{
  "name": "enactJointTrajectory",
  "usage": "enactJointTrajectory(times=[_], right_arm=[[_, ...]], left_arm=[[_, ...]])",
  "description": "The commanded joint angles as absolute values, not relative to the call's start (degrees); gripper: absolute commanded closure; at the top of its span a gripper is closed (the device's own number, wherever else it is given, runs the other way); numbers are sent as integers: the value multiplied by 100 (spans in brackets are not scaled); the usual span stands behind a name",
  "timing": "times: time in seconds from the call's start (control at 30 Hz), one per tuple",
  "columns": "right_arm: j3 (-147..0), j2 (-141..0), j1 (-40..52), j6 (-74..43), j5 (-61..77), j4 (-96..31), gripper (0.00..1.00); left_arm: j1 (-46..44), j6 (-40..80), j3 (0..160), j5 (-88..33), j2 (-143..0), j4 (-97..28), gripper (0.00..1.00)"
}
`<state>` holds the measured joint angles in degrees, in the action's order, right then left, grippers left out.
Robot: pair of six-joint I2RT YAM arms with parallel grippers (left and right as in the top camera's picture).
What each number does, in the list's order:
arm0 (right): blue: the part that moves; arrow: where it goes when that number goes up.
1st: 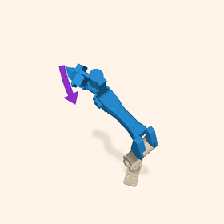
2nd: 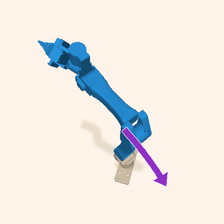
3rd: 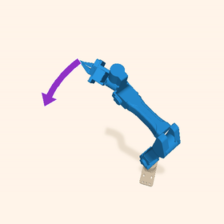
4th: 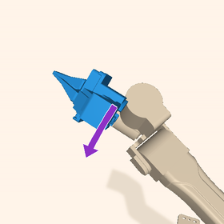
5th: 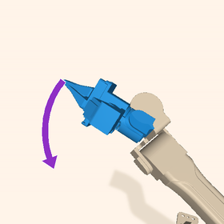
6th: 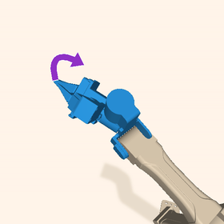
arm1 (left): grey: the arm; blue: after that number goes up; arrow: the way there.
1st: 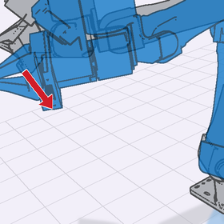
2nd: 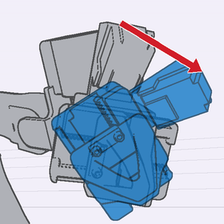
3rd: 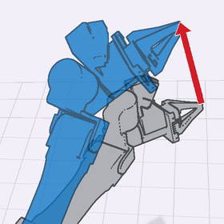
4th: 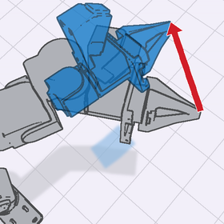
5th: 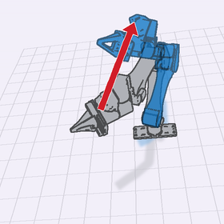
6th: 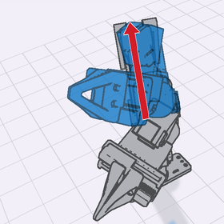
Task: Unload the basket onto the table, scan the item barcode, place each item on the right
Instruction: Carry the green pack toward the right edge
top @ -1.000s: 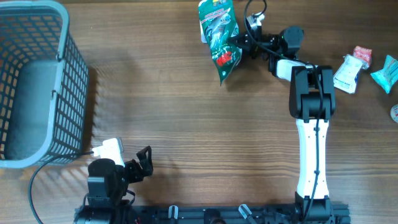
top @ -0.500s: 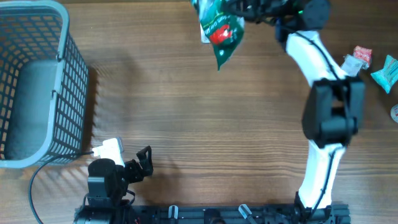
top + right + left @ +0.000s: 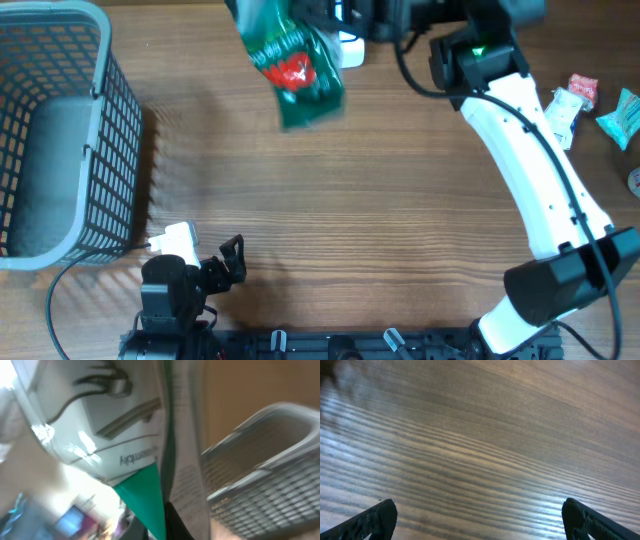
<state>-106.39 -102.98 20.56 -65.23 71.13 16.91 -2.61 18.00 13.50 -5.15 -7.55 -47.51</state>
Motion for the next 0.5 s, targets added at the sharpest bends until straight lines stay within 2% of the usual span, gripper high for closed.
enactJointTrajectory(times=[0.0, 0.03, 0.13, 0.27, 0.33, 0.47], right_arm=[[-10630, -10381, 2008, -1997, 1933, -888, 95], [-10628, -10381, 2005, -1649, 414, -1649, 95], [-10628, -10368, 1758, -1590, -2460, -3055, 96], [-10628, -10370, 794, -2276, -4945, -4696, 96], [-10543, -10383, 202, -2460, -4954, -5172, 95], [-10038, -10510, -996, -2783, -3411, -5330, 95]], left_arm=[[-233, 1848, 1330, -460, -714, -4746, 0], [-233, 1848, 1330, -460, -714, -4746, 0], [-233, 1848, 1330, -460, -714, -4746, 0], [-235, 1848, 1330, -460, -714, -4744, 0], [-233, 1848, 1330, -460, -714, -4746, 0], [-235, 1848, 1330, -460, -714, -4746, 0]])
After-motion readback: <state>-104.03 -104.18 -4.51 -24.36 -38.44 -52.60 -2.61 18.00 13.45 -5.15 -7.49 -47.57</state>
